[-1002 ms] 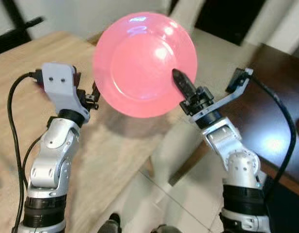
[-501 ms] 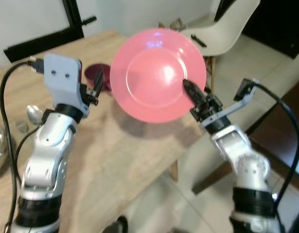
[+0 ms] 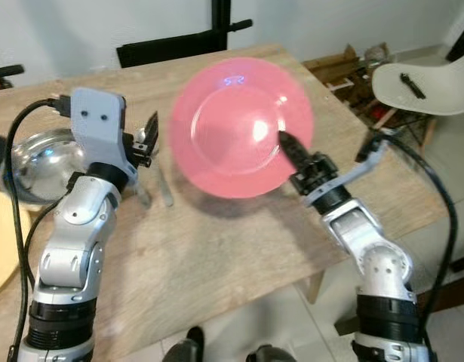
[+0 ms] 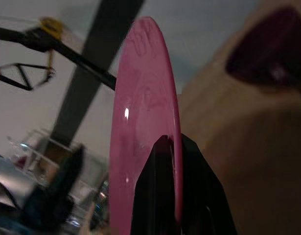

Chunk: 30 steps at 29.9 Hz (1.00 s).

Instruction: Setting the table

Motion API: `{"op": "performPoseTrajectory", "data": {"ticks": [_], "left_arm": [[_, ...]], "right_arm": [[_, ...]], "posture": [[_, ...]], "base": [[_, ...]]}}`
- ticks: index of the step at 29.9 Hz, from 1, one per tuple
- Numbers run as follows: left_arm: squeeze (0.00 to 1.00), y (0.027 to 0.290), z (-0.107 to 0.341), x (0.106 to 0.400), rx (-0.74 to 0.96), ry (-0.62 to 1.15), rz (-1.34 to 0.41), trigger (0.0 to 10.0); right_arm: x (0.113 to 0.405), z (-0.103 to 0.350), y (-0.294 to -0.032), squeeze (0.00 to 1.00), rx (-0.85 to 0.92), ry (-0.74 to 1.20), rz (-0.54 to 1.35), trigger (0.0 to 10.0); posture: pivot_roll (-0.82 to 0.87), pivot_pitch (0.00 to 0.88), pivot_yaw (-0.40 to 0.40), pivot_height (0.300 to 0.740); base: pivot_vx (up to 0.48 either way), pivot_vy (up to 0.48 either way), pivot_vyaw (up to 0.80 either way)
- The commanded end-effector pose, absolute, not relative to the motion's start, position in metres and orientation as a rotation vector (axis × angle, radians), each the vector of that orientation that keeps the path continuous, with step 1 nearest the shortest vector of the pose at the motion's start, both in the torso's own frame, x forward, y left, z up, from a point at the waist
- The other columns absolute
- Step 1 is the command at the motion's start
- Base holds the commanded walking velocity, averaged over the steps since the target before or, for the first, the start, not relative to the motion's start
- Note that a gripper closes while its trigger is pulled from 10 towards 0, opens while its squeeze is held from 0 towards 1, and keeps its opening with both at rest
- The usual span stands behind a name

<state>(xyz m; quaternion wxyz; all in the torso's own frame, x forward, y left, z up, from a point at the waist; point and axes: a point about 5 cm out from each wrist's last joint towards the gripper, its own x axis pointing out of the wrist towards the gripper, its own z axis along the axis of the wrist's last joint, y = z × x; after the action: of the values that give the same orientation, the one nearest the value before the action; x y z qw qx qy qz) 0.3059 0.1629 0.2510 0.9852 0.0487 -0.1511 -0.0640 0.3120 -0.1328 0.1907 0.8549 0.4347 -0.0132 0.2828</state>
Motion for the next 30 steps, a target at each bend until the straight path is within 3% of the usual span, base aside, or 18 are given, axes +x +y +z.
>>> {"op": "performPoseTrajectory", "data": {"ticks": [1, 4, 9, 12, 17, 29, 30], "left_arm": [[0.0, 0.161, 0.248, 0.31, 0.097, -0.285, -0.146, 10.0], [0.0, 0.162, 0.251, 0.312, 0.094, -0.29, -0.144, 10.0], [0.0, 0.163, 0.259, 0.313, 0.164, -0.292, -0.208, 10.0], [0.0, 0.169, 0.267, 0.311, 0.246, -0.288, -0.299, 10.0], [0.0, 0.177, 0.272, 0.313, 0.28, -0.296, -0.283, 10.0], [0.0, 0.164, 0.258, 0.309, 0.252, -0.261, -0.307, 10.0], [0.0, 0.163, 0.258, 0.309, 0.252, -0.259, -0.314, 10.0]], "right_arm": [[0.31, 0.183, -0.138, 0.0, 0.837, 0.011, 0.56, 10.0], [0.311, 0.171, -0.141, 0.0, 0.812, 0.076, 0.519, 10.0], [0.313, 0.155, -0.147, 0.0, 0.928, 0.191, 0.477, 10.0], [0.313, 0.157, -0.137, 0.0, 0.986, 0.251, 0.525, 10.0], [0.313, 0.146, -0.128, 0.0, 0.966, 0.353, 0.526, 10.0], [0.308, 0.137, -0.125, 0.0, 0.992, 0.369, 0.486, 10.0], [0.308, 0.138, -0.124, 0.74, 1.007, 0.367, 0.491, 10.0]], "posture": [[-0.15, 0.086, 0.028, 0.74], [-0.15, 0.086, 0.027, 0.74], [-0.15, 0.094, 0.026, 0.74], [-0.14, 0.109, 0.011, 0.74], [-0.13, 0.118, -0.003, 0.74], [-0.13, 0.127, 0.002, 0.74], [-0.13, 0.127, 0.002, 0.74]], "base": [[0.0, 0.0, 0.0], [0.0, 0.0, 0.0], [0.0, 0.0, 0.0], [0.0, 0.0, 0.0], [0.0, 0.0, 0.0], [0.0, 0.0, 0.0], [0.0, 0.0, 0.0]]}}
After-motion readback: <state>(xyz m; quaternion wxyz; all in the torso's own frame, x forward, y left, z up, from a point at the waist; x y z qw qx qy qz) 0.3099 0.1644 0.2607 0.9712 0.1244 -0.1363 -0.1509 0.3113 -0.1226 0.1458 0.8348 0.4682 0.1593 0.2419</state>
